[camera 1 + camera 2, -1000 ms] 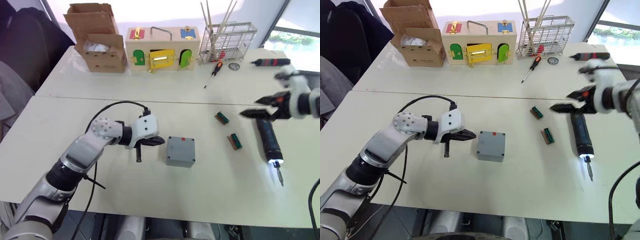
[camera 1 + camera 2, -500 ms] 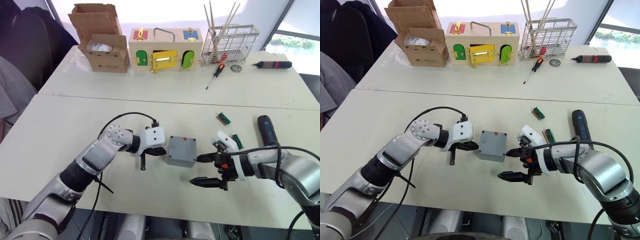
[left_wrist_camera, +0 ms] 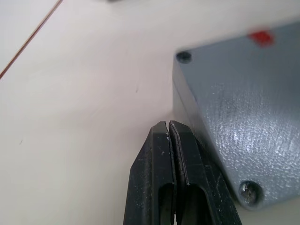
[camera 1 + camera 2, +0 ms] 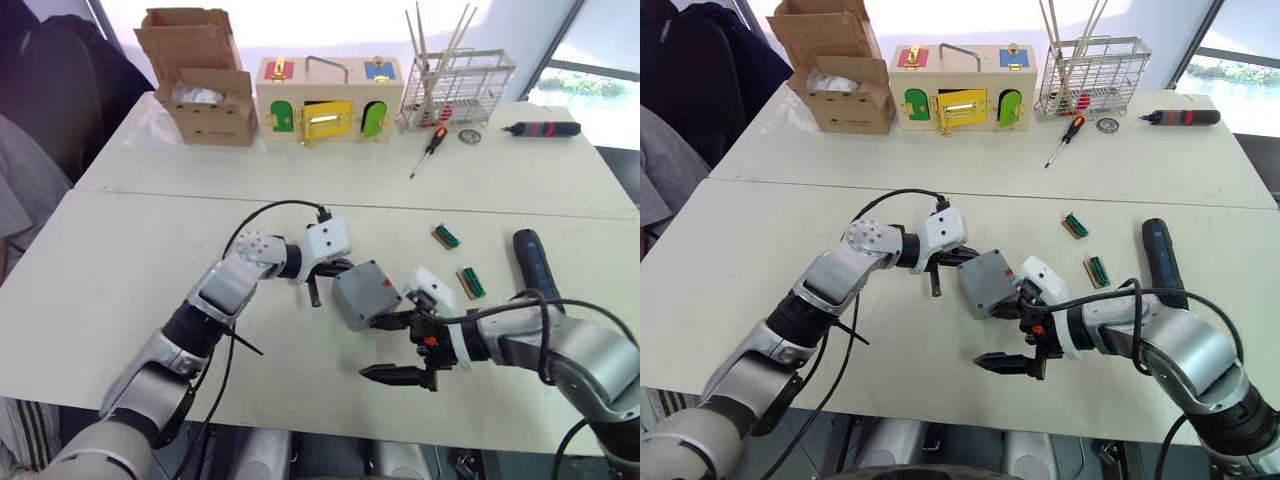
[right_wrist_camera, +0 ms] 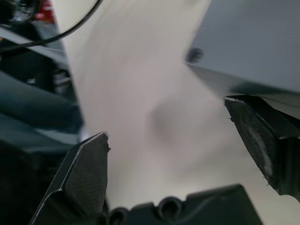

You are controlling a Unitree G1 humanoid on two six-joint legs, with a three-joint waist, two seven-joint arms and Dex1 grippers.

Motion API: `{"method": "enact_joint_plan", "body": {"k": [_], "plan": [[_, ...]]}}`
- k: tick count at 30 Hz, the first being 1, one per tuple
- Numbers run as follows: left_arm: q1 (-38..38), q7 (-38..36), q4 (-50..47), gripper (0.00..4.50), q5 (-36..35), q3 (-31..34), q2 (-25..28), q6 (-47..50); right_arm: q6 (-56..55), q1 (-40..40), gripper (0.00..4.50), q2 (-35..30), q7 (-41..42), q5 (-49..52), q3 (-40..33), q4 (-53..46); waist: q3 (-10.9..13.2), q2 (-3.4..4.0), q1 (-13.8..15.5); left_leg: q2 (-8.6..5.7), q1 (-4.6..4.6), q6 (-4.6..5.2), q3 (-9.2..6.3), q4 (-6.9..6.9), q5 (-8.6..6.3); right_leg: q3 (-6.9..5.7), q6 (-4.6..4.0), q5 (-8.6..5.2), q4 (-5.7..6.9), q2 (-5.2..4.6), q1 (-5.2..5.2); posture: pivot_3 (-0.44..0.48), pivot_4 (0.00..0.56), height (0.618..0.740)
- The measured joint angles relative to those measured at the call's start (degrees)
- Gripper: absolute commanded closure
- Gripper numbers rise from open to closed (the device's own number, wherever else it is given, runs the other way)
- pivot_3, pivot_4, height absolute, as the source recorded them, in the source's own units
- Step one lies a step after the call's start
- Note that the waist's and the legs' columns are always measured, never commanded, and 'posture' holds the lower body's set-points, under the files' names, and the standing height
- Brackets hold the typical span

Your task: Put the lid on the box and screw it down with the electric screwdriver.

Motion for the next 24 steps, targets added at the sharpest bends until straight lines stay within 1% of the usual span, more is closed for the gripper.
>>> {"method": "enact_joint_plan", "body": {"k": [1, 3, 6, 8, 12, 15, 18, 24], "plan": [[1.2, -0.4, -0.5, 4.5, 1.0, 0.0, 2.3, 0.0, -1.2, 0.0, 0.03, -3.5, 1.0, -1.4, -0.7, 0.5, 0.0, 0.0, -0.4, 0.01, 0.0, 0.0, -0.01, -0.02, 0.0, -0.01, 0.0, 0.0, 0.0, 0.0, -0.01, 0.0, 0.15, 0.735], [2.4, -1.3, -2.8, 4.5, 1.7, 0.1, 4.9, 0.3, -3.6, 0.5, 0.03, -7.8, 3.2, -3.6, -1.2, 2.1, 0.0, -0.02, -0.5, 0.03, 0.0, 0.02, -0.04, -0.04, -0.01, -0.03, 0.0, 0.0, 0.0, 0.01, -0.01, 0.0, 0.15, 0.735], [3.9, -2.9, -6.6, 4.5, 2.3, 0.0, 7.6, 1.5, -7.1, 0.6, 0.03, -8.9, 5.8, -5.6, 0.1, 3.7, 0.0, -0.02, -0.5, 0.03, 0.0, 0.03, -0.02, -0.04, -0.02, -0.02, 0.0, 0.0, 0.0, 0.01, -0.01, 0.0, 0.15, 0.735], [5.3, -4.3, -9.7, 4.5, 2.0, 0.0, 8.9, 2.9, -9.5, -0.4, 0.03, -8.1, 6.3, -7.8, 2.3, 6.2, 0.0, -0.02, -0.5, 0.03, 0.0, 0.03, 0.01, -0.03, -0.02, -0.01, 0.0, 0.0, 0.0, 0.0, -0.01, 0.0, 0.15, 0.735], [7.4, -6.7, -14.8, 4.5, -0.7, 0.0, 8.2, 6.7, -12.9, -4.6, 0.03, -3.7, 6.5, -11.6, 6.5, 11.5, 0.0, -0.01, -0.5, 0.02, -0.01, 0.03, 0.0, -0.01, -0.02, 0.0, 0.0, 0.0, 0.0, -0.01, 0.0, 0.0, 0.15, 0.735], [7.5, -6.5, -15.8, 4.5, -1.4, -0.2, 5.9, 8.2, -14.1, -6.6, 0.03, -1.1, 7.1, -13.8, 9.2, 13.9, 0.0, -0.02, -0.4, 0.01, -0.02, 0.02, -0.03, 0.0, -0.02, -0.01, 0.0, 0.0, 0.0, -0.01, 0.02, 0.0, 0.15, 0.735], [7.5, -5.1, -14.1, 4.5, -1.1, -1.2, 3.9, 8.4, -13.3, -6.6, 0.03, -0.2, 8.0, -13.8, 10.3, 13.7, 0.0, -0.02, -0.4, 0.0, -0.01, 0.02, -0.03, 0.0, -0.02, -0.01, 0.0, 0.0, 0.01, -0.02, 0.02, 0.0, 0.15, 0.735], [7.3, -3.2, -10.8, 4.5, -0.6, -0.8, 2.6, 6.2, -9.0, -5.0, 0.03, -0.1, 7.9, -11.7, 8.6, 10.2, 0.0, -0.02, -0.4, 0.01, 0.0, 0.02, -0.05, 0.02, -0.01, -0.02, 0.0, 0.0, 0.01, -0.02, 0.05, 0.0, 0.15, 0.735]]}}
